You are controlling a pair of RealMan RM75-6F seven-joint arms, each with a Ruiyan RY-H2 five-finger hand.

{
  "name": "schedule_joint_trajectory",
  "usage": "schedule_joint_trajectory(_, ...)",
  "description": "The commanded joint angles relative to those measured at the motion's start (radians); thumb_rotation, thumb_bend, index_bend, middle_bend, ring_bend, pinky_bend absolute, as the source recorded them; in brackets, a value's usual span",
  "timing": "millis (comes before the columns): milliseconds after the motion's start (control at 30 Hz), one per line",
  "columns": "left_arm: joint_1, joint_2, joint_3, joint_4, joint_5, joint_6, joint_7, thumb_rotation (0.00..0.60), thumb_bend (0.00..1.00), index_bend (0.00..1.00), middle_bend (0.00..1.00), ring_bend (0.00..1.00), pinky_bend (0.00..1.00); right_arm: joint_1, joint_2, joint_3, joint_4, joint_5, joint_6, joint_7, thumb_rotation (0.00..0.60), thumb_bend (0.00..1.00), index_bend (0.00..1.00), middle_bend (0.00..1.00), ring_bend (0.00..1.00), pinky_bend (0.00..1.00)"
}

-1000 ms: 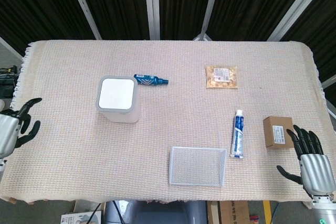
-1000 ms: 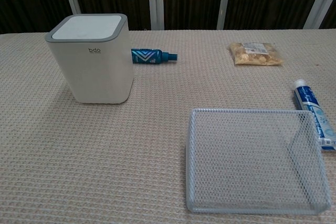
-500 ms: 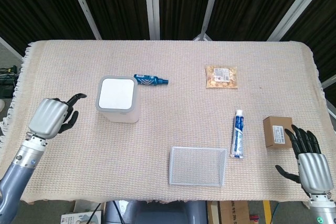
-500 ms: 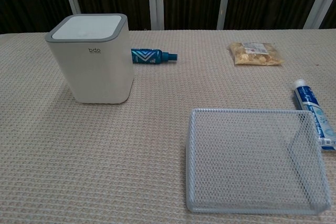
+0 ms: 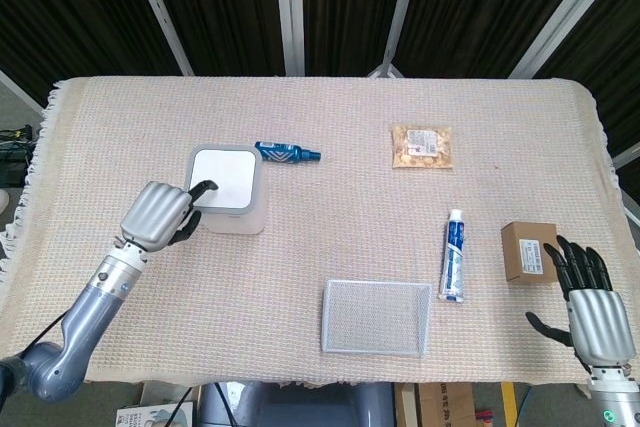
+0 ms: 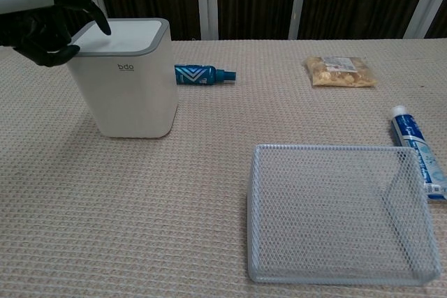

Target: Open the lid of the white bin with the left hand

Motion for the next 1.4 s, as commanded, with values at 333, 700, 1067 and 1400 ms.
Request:
schedule_joint_trajectory(333,-0.018,-0.013,0.046,-0.010,-0.016,0.021,0.076,0.600,0.71,0.44,0.90,0.80,0.69,0.000,-0.005,0.003,0.002,-0.002,0.009,0.005,0.600,0.14,0.12,0.00,0.03,0.00)
schedule_joint_trajectory(700,-0.041,-0.023,0.043,-0.025,-0.075,0.057,0.134,0.600,0.70,0.52,0.90,0.80,0.69,-0.001,-0.007,0.005,0.000,0.003,0.010,0.007,0.600,0.14,0.12,0.00,0.03,0.00)
schedule_joint_trajectory(1067,0.031,0.009,0.062,-0.098,0.132,0.278,0.068,0.600,0.56,0.40,0.73,0.68,0.64,0.001,-0.010,0.004,-0.002,0.003,0.007,0.002,0.600,0.14,0.12,0.00,0.03,0.00)
schedule_joint_trajectory(1400,0.331,0.140,0.267,-0.126,0.374,0.621,0.009,0.600,0.27,0.29,0.37,0.28,0.33,0.003,-0.016,0.000,-0.002,-0.001,0.002,-0.010,0.600,0.14,0.12,0.00,0.03,0.00)
